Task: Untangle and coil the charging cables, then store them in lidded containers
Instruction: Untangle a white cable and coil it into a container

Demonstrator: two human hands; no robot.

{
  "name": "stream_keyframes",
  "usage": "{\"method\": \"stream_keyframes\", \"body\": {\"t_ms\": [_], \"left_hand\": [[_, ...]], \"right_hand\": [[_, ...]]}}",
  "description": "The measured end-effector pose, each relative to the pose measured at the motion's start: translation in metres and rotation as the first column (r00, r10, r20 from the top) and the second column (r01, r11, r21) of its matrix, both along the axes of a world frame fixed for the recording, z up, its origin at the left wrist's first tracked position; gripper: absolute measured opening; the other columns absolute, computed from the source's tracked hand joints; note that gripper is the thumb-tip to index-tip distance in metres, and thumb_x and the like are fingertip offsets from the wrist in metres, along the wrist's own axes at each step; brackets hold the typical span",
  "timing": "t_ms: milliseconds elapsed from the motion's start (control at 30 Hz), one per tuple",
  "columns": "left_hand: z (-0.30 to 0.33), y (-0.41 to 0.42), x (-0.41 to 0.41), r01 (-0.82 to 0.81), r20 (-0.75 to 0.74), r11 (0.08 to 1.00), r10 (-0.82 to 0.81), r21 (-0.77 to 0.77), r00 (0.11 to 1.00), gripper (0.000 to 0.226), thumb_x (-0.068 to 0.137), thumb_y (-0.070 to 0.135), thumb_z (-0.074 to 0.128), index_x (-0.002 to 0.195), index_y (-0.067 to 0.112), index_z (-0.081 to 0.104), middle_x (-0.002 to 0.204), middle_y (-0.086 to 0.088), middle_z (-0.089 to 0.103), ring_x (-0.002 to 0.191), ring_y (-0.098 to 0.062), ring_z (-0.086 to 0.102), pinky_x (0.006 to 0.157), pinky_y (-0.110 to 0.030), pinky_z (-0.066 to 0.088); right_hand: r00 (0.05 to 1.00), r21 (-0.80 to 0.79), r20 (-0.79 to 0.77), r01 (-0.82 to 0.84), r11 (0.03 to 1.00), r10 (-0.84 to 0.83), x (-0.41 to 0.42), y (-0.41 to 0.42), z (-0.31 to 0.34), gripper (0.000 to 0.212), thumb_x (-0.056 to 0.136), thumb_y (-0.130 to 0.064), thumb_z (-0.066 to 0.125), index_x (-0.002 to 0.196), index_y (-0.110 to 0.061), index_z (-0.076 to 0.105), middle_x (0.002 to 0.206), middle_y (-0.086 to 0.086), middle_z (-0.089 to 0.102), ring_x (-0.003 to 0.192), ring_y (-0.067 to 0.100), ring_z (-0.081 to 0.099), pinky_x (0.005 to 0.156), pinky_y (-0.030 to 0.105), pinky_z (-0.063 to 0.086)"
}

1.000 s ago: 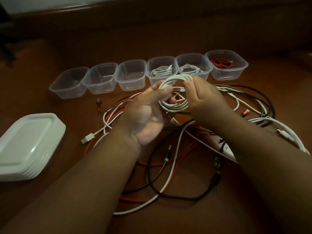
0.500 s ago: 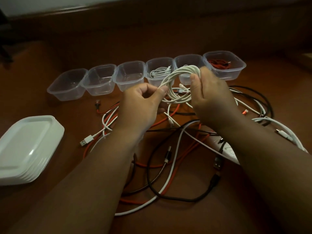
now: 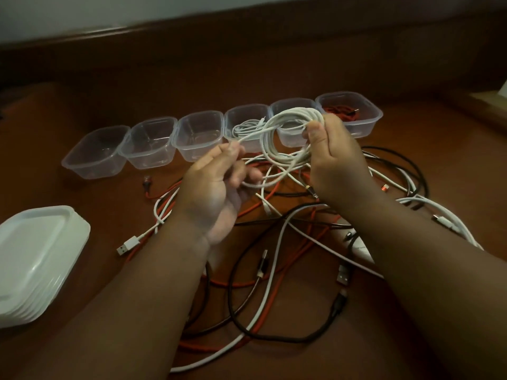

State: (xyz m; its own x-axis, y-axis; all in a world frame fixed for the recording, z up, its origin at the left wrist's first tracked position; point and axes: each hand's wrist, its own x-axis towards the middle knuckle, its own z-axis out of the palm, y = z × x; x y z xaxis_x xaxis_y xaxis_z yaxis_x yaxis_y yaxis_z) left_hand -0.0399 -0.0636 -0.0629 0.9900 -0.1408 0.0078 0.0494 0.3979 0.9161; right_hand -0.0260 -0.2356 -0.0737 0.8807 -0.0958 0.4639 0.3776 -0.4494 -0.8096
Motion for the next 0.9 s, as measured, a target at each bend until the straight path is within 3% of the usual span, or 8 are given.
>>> {"method": "stream_keyframes", "body": {"t_ms": [133, 233, 300, 400, 500, 633, 767, 900], "left_hand": [[0.001, 0.004, 0.003, -0.039, 0.039, 0.995, 0.035, 0.09, 0.999, 0.018, 0.105, 0.014, 0.04, 0.098, 0.015, 0.056, 0.052, 0.006, 0.03, 0.048, -0.009, 0.032, 0.051, -0.023, 0.034], [0.001, 0.001, 0.0, -0.131, 0.169, 0.962, 0.091, 0.24, 0.981, 0.017, 0.104, 0.011, 0.042, 0.097, 0.014, 0.058, 0.058, 0.0, 0.046, 0.057, -0.015, 0.045, 0.06, -0.025, 0.041], [0.0, -0.004, -0.004, -0.14, 0.238, 0.942, 0.067, 0.306, 0.969, 0.016, 0.102, 0.011, 0.046, 0.097, 0.015, 0.061, 0.07, 0.0, 0.064, 0.072, -0.015, 0.061, 0.073, -0.031, 0.049], [-0.004, -0.009, -0.008, -0.237, 0.318, 0.912, 0.127, 0.335, 0.939, 0.009, 0.098, 0.014, 0.056, 0.095, 0.016, 0.065, 0.085, -0.002, 0.073, 0.081, -0.01, 0.065, 0.079, -0.029, 0.052], [-0.008, -0.012, -0.01, -0.349, 0.363, 0.87, 0.218, 0.347, 0.906, 0.007, 0.094, 0.017, 0.064, 0.09, 0.019, 0.069, 0.082, 0.002, 0.072, 0.078, -0.008, 0.065, 0.075, -0.026, 0.051], [-0.007, -0.019, -0.017, -0.289, 0.186, 0.943, 0.257, 0.167, 0.948, 0.012, 0.094, 0.011, 0.062, 0.092, 0.017, 0.072, 0.087, -0.001, 0.076, 0.083, -0.011, 0.072, 0.07, -0.023, 0.053], [-0.006, -0.028, -0.024, -0.215, 0.152, 0.976, 0.208, 0.027, 0.966, 0.022, 0.098, 0.006, 0.052, 0.099, 0.014, 0.072, 0.096, -0.004, 0.077, 0.093, -0.013, 0.073, 0.078, -0.022, 0.055], [-0.01, -0.035, -0.027, -0.144, 0.144, 0.989, 0.138, 0.038, 0.98, 0.02, 0.097, 0.009, 0.054, 0.105, 0.013, 0.072, 0.104, -0.004, 0.076, 0.103, -0.012, 0.071, 0.09, -0.027, 0.052]], "right_hand": [[0.972, 0.386, -0.229, 0.043, 0.922, 0.05, 0.004, -0.004, 0.005, 0.032, 0.107, -0.036, 0.031, 0.091, -0.019, 0.053, 0.063, -0.004, 0.04, 0.051, 0.007, 0.036, 0.049, 0.025, 0.031], [0.873, 0.824, -0.31, 0.047, 0.565, 0.378, 0.0, 0.003, 0.013, 0.031, 0.107, -0.036, 0.035, 0.086, -0.017, 0.049, 0.055, -0.005, 0.037, 0.043, 0.007, 0.03, 0.043, 0.022, 0.024], [0.816, 0.928, -0.239, 0.032, 0.371, 0.527, -0.004, 0.008, 0.014, 0.032, 0.107, -0.036, 0.035, 0.083, -0.018, 0.046, 0.056, -0.005, 0.03, 0.04, 0.006, 0.024, 0.038, 0.019, 0.021], [0.754, 0.967, -0.141, -0.034, 0.253, 0.642, -0.012, 0.014, 0.014, 0.031, 0.106, -0.038, 0.034, 0.084, -0.018, 0.046, 0.06, -0.005, 0.028, 0.041, 0.005, 0.023, 0.038, 0.018, 0.021], [0.733, 0.944, -0.135, -0.109, 0.311, 0.666, -0.022, 0.022, 0.016, 0.028, 0.106, -0.034, 0.034, 0.089, -0.015, 0.045, 0.062, -0.002, 0.031, 0.046, 0.007, 0.023, 0.045, 0.021, 0.02], [0.836, 0.757, -0.212, -0.187, 0.625, 0.506, -0.025, 0.028, 0.013, 0.025, 0.107, -0.028, 0.036, 0.093, -0.011, 0.049, 0.061, 0.001, 0.042, 0.047, 0.009, 0.038, 0.046, 0.025, 0.032], [0.939, 0.553, -0.207, -0.119, 0.825, 0.275, -0.02, 0.03, 0.004, 0.021, 0.107, -0.029, 0.037, 0.101, -0.021, 0.056, 0.068, -0.011, 0.064, 0.065, 0.004, 0.061, 0.063, 0.026, 0.047], [0.969, 0.308, -0.15, -0.145, 0.94, 0.198, -0.016, 0.03, -0.006, 0.016, 0.106, -0.032, 0.038, 0.104, -0.03, 0.053, 0.081, -0.011, 0.06, 0.075, 0.004, 0.058, 0.072, 0.033, 0.045]]}}
